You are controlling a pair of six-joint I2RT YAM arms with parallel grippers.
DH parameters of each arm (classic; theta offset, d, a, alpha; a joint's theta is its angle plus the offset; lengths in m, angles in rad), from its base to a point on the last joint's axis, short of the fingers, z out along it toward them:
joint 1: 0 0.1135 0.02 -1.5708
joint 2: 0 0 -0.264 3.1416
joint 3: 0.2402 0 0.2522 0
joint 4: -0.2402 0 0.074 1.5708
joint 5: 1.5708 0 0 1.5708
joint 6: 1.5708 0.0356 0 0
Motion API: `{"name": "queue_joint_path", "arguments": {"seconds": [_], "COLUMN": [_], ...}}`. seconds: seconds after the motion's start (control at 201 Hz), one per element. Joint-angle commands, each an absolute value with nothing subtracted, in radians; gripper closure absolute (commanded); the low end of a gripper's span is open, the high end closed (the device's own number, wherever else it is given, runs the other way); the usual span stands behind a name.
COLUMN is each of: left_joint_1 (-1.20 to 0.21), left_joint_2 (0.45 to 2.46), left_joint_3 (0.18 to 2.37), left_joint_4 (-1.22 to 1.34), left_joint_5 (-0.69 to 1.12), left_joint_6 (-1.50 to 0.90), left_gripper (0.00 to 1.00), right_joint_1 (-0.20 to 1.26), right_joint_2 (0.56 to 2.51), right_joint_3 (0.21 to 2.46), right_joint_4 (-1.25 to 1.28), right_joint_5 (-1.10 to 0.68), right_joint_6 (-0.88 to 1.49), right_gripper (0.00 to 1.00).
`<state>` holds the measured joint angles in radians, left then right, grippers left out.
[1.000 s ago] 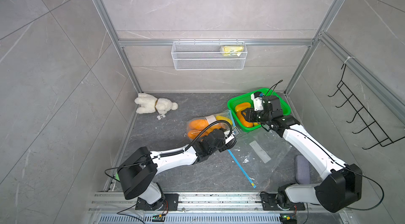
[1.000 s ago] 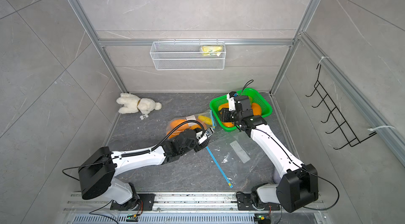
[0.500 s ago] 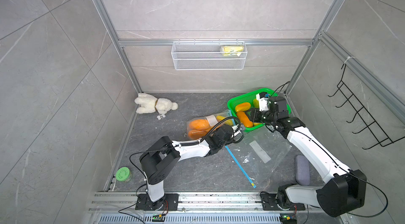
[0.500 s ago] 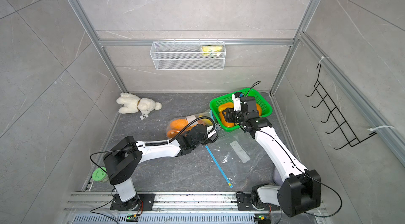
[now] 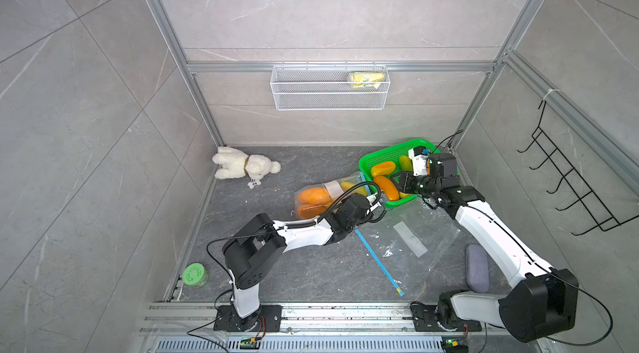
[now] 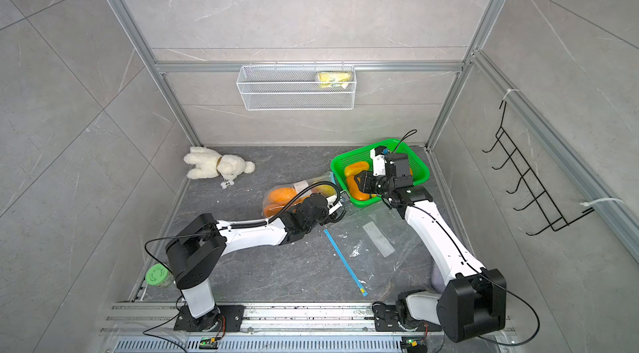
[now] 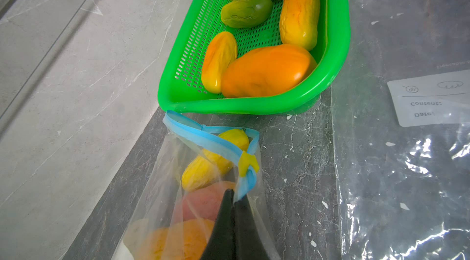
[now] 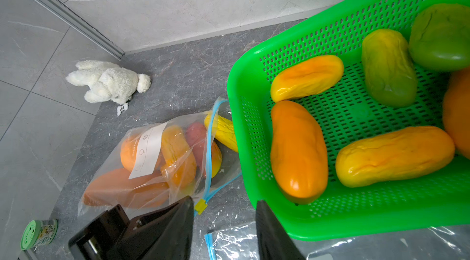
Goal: Place the mango in a zip-top bag and seal the zipper
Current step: Pick up the zipper food storage bag at the center of the board.
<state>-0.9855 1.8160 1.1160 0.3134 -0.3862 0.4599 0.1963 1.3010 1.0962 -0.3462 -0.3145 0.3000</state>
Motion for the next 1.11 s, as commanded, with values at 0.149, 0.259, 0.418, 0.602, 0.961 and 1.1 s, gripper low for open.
{"name": "queue_joint_path", "arguments": {"seconds": [0.149, 0.259, 0.418, 0.602, 0.961, 1.1], "left_joint_1": [-0.901, -0.866, -0.79, -0.684, -0.57, -0.565], "left_joint_2": [1.53, 1.407, 1.227, 1.068, 0.96, 0.964], "left_joint_3": [1.026, 0.985, 0.926, 0.88, 0.825, 0.855], "left_joint_4": [0.286, 0.262, 0.232, 0.194, 0.193, 0.178], "left_joint_5": [-0.245, -0.202, -0.096, 0.007, 0.103, 0.125], "left_joint_6": [0.31, 0.276, 0.207, 0.121, 0.018, 0.004], "left_gripper": [1.0, 1.0, 1.0, 1.0, 1.0, 1.0], "right_joint_1": [0.193, 0.198, 0.224, 0.282, 0.314, 0.322], "right_joint_2": [1.283, 1.295, 1.285, 1.294, 1.425, 1.483], "right_joint_3": [1.053, 1.025, 0.939, 0.944, 0.928, 0.897], "right_joint_4": [-0.232, -0.097, 0.219, 0.215, 0.244, 0.366], "right_joint_5": [-0.501, -0.643, -0.758, -0.732, -0.653, -0.639], "right_joint_6": [0.278, 0.264, 0.253, 0.087, 0.111, 0.01], "right_gripper": [0.56, 0.53, 0.51, 0.46, 0.22, 0.16]}}
